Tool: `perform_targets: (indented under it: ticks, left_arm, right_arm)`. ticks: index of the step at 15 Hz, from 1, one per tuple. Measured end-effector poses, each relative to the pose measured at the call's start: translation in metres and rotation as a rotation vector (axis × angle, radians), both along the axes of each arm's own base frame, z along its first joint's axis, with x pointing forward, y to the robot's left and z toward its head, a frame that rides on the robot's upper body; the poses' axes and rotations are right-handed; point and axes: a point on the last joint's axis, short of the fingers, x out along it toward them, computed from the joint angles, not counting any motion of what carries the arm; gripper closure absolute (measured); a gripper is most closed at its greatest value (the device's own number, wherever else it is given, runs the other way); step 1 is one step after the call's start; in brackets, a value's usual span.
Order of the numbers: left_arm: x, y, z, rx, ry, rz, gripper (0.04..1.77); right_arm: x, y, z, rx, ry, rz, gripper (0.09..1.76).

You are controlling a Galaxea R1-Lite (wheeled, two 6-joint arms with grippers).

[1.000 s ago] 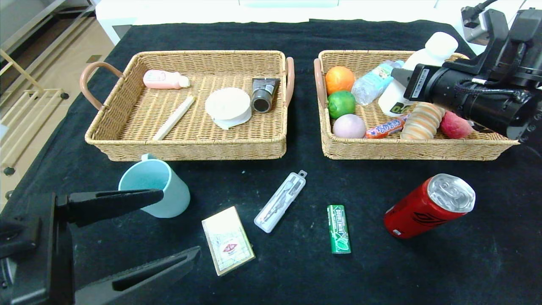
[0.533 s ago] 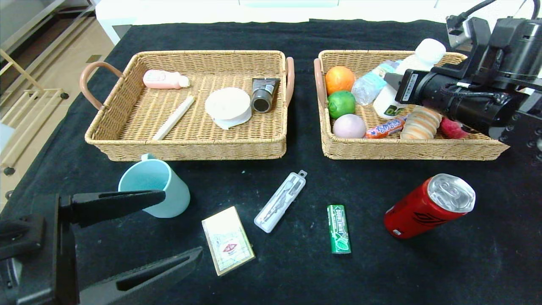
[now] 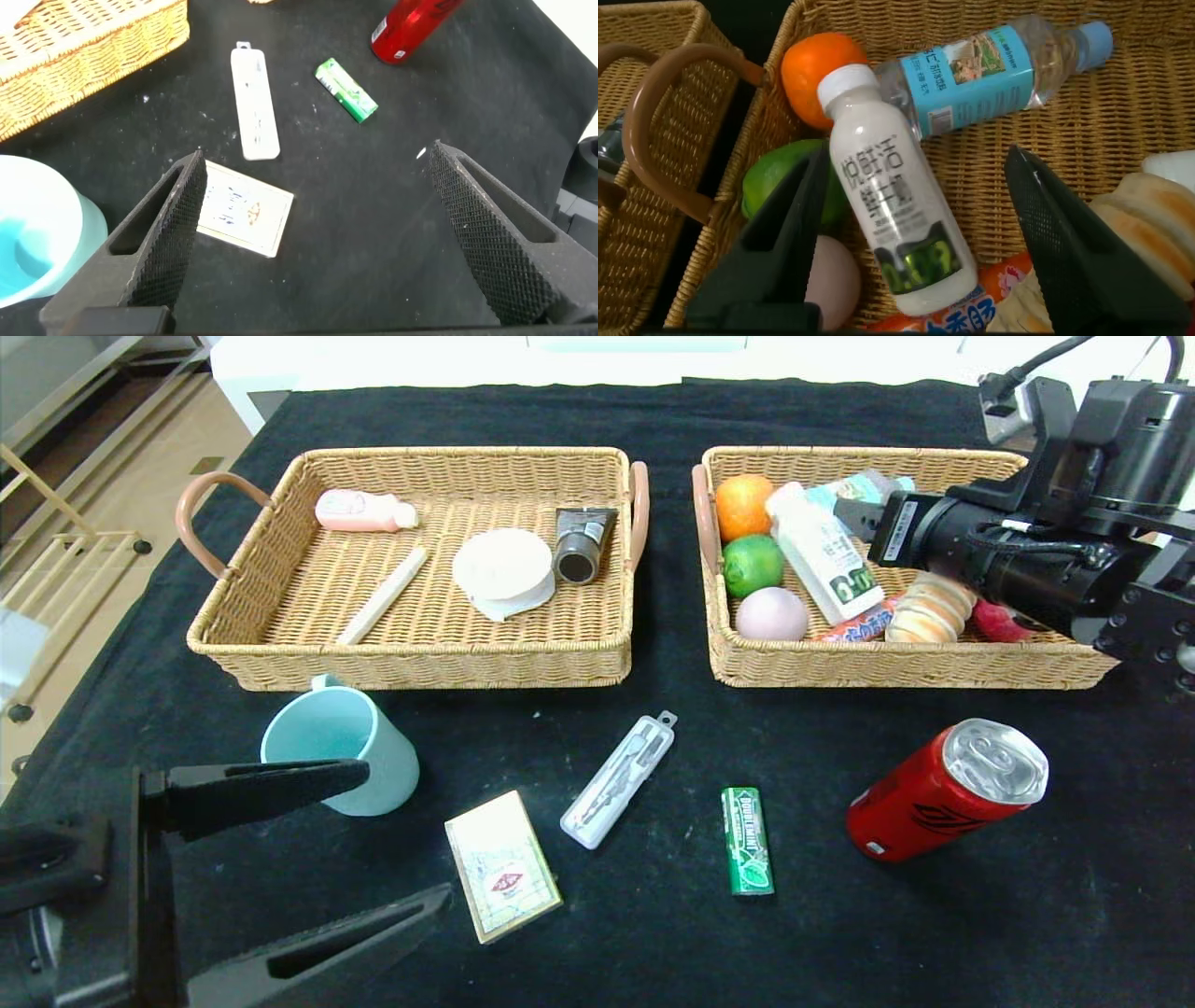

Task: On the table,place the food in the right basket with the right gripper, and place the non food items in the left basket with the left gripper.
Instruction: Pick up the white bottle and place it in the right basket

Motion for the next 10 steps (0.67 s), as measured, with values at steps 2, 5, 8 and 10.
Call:
perform_targets:
  ticks: [2,5,8,10]
  left_arm:
    - [0.001,-0.001,-0.001,0.002,0.003,0.0,0.09]
    - [0.002,-0.001,-0.002,0.005,0.007,0.001,0.09]
    - [0.002,-0.002,-0.003,0.007,0.009,0.001,0.09]
    - [0.003,-0.002,-0.003,0.008,0.01,0.004,0.09]
  right_arm:
    - [-0.002,0.0,0.0,-0.001,0.003,0.0,0.39]
    - [-0.012,-0.002,0.005,0.0,-0.004,0.008,0.31]
    - [-0.03,-0.008,0.011,0.0,-0.014,0.016,0.26]
    - [-0.045,-0.017,0.014,-0.001,-0.018,0.016,0.23]
